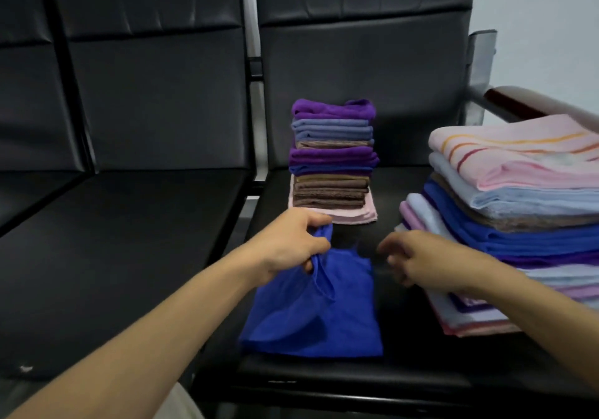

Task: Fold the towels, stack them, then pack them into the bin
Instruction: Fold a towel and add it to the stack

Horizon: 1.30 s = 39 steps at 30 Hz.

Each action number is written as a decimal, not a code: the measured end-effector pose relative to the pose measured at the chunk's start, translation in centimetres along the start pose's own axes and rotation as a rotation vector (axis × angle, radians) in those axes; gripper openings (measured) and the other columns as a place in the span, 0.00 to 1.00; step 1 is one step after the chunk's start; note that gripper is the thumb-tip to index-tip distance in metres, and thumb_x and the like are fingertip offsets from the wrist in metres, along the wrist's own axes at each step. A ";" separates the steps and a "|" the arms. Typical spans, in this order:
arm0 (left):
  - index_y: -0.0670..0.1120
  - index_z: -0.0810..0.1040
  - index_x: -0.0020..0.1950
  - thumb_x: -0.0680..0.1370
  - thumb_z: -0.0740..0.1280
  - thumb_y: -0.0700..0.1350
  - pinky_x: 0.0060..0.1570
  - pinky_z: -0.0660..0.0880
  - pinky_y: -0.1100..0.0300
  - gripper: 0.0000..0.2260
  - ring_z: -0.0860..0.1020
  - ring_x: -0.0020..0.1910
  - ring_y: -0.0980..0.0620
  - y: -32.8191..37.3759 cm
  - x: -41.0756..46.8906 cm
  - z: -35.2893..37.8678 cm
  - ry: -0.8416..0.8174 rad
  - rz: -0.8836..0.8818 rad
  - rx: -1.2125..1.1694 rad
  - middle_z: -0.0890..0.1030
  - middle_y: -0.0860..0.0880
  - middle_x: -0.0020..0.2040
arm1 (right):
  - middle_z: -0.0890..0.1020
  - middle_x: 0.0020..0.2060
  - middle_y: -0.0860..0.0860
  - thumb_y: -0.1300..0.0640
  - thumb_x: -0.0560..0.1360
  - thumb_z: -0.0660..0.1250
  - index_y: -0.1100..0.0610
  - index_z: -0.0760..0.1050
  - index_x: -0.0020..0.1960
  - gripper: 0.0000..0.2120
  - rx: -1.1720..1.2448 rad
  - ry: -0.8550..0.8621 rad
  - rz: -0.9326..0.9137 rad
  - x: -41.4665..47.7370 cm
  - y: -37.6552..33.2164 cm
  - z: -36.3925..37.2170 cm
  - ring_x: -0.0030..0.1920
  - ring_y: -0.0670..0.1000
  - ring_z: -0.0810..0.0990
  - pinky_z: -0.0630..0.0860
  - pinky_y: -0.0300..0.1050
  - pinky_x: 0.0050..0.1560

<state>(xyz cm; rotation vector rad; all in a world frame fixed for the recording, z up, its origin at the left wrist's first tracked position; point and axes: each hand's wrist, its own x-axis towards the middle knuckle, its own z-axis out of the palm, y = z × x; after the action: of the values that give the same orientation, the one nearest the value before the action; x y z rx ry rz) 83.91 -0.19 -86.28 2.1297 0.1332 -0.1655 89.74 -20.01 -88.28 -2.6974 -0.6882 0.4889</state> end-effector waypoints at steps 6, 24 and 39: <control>0.47 0.65 0.74 0.77 0.64 0.36 0.29 0.73 0.69 0.25 0.74 0.23 0.60 -0.1 2.2 4.2 -0.081 -0.022 0.155 0.80 0.46 0.54 | 0.79 0.56 0.59 0.59 0.77 0.58 0.58 0.71 0.61 0.13 -0.024 -0.013 0.027 -2.0 0.3 1.2 0.56 0.58 0.78 0.75 0.50 0.55; 0.50 0.71 0.63 0.80 0.61 0.44 0.49 0.76 0.60 0.12 0.79 0.50 0.49 -3.8 0.8 0.7 -0.002 0.002 0.523 0.74 0.48 0.58 | 0.83 0.39 0.56 0.39 0.79 0.55 0.56 0.72 0.42 0.21 0.005 -0.070 0.159 -1.1 -0.4 3.8 0.45 0.56 0.83 0.72 0.42 0.43; 0.46 0.69 0.52 0.78 0.63 0.47 0.40 0.72 0.60 0.07 0.77 0.46 0.52 -7.8 -1.4 -2.5 -0.030 -0.255 0.374 0.76 0.50 0.49 | 0.75 0.55 0.47 0.49 0.77 0.65 0.53 0.69 0.54 0.11 0.301 0.062 0.094 1.7 -3.2 7.2 0.56 0.46 0.74 0.69 0.38 0.53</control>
<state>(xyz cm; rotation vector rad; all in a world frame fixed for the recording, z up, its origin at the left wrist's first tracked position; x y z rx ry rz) 81.48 6.07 -91.16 2.4754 0.3825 -0.3989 87.00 -14.98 -93.94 -2.4568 -0.4326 0.4867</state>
